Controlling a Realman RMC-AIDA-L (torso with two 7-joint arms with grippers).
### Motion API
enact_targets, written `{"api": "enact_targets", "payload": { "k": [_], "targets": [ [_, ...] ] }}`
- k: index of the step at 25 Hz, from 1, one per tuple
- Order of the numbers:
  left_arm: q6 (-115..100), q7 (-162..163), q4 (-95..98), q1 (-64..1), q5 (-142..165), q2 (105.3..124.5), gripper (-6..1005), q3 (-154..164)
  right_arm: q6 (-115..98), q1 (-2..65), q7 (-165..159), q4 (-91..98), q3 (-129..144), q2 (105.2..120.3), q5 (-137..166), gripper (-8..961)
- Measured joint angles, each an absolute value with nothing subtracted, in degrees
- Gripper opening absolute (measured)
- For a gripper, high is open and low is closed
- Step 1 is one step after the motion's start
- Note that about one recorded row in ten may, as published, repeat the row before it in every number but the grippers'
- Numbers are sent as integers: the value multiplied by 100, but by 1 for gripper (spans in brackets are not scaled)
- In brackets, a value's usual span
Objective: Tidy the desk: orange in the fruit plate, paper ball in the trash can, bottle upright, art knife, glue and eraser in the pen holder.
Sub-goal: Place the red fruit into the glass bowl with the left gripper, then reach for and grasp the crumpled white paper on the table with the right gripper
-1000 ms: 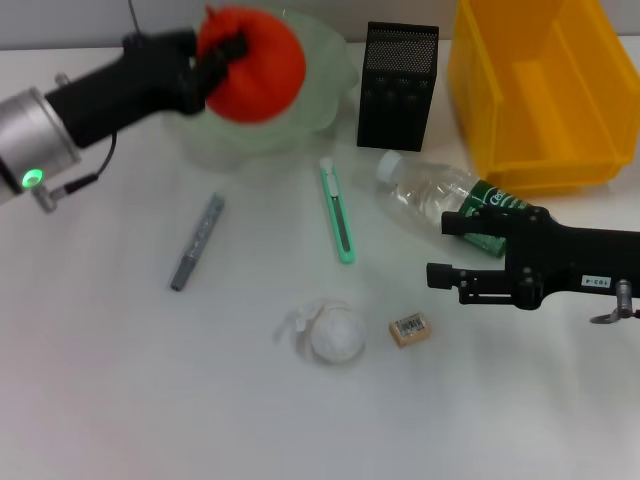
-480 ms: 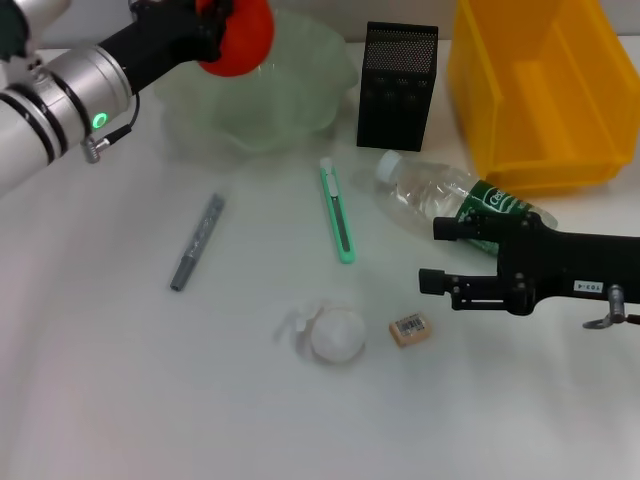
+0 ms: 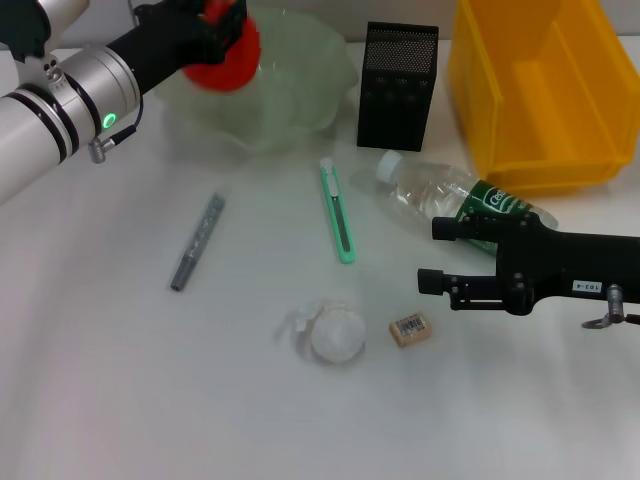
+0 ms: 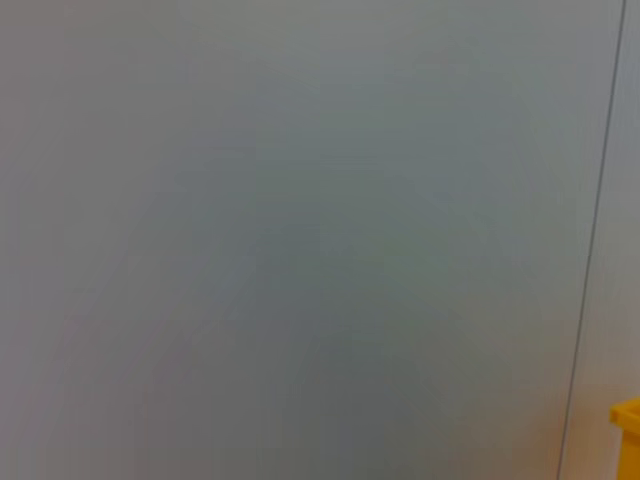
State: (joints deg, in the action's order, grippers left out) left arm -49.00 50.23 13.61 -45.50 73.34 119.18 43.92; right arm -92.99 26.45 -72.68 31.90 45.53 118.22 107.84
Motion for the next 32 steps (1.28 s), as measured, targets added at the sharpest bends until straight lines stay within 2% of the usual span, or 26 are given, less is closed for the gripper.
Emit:
{"api": "enact_targets", "payload": {
  "k": [9, 15, 18, 22, 23, 32],
  "targets": [
    [-5199, 5302, 1378, -4525, 7319, 11900, 694, 4446, -9298, 2646, -7239, 3179, 4538, 11821, 10784, 794],
    [-7439, 7131, 2416, -3801, 7526, 11757, 750, 5400, -9292, 2618, -7241, 3203, 4494, 11809, 10756, 794],
    [-8594, 7762, 3053, -3341, 7800, 11578, 777, 5998, -9291, 2618, -7254, 3215, 4491, 11784, 10744, 795],
    [-9241, 7960, 3188, -3196, 8147, 11457, 796, 6178, -9295, 2619, -7258, 3222, 4484, 11769, 10737, 795],
    [-9746, 7994, 3130, -3032, 8768, 11352, 796, 6164, -9295, 2621, -7262, 3222, 4483, 11767, 10737, 795],
    [-9741, 7556, 2808, -2752, 9209, 11288, 796, 6035, -9295, 2637, -7289, 3226, 4482, 11759, 10731, 795]
  ]
}}
